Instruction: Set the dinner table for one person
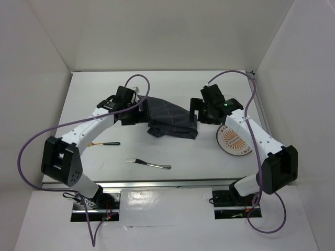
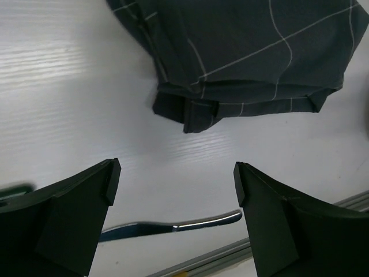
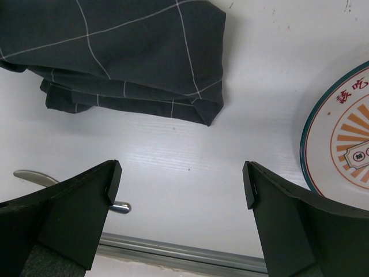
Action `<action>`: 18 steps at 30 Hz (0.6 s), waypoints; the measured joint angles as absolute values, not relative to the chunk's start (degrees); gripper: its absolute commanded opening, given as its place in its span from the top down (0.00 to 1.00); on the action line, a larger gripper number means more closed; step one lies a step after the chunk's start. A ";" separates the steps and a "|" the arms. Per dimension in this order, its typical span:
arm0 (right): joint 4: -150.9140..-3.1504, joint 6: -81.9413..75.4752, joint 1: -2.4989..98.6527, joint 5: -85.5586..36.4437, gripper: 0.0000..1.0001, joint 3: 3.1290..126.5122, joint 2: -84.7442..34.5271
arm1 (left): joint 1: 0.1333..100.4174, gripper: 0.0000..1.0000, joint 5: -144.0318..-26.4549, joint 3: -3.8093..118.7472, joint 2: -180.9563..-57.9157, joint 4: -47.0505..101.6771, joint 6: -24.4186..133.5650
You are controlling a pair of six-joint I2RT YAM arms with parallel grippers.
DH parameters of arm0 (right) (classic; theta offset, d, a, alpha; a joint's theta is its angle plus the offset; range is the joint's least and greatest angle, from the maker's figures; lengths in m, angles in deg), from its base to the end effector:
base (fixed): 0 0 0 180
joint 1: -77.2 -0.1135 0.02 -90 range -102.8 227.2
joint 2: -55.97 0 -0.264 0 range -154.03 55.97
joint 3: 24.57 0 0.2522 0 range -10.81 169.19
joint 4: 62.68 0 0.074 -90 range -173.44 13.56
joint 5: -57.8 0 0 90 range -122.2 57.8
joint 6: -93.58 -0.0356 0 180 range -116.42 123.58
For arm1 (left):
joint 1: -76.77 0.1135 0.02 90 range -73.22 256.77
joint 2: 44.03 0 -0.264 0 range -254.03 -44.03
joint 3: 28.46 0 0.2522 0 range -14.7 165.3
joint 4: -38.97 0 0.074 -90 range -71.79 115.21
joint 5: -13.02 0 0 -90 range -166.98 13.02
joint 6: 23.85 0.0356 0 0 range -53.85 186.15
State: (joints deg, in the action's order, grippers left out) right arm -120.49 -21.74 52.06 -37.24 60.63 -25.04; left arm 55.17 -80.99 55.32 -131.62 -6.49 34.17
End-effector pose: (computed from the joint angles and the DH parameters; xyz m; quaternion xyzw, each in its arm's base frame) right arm 0.2686 0.1226 0.3046 0.0152 0.9491 0.0951 0.2999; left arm 0.3078 -0.1245 0.2775 -0.0726 0.9342 -0.1860 0.2957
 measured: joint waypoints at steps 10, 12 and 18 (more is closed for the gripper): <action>-120.58 -22.55 51.34 -37.78 0.00 63.01 -25.00 | 58.23 0.00 -89.71 55.82 -144.45 3.84 29.33; -120.62 -22.55 51.29 -37.87 0.00 62.99 -24.80 | 59.15 0.03 -90.24 56.70 -145.96 4.61 28.44; -121.10 -23.55 51.20 -38.37 0.00 62.68 -22.81 | 59.72 0.16 -93.15 63.54 -152.87 7.76 27.96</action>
State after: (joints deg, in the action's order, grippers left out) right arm -121.10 -23.55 51.20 -38.37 62.68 -22.81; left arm 59.72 -93.15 63.54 -152.87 7.76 27.96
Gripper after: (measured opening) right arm 1.000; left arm 0.887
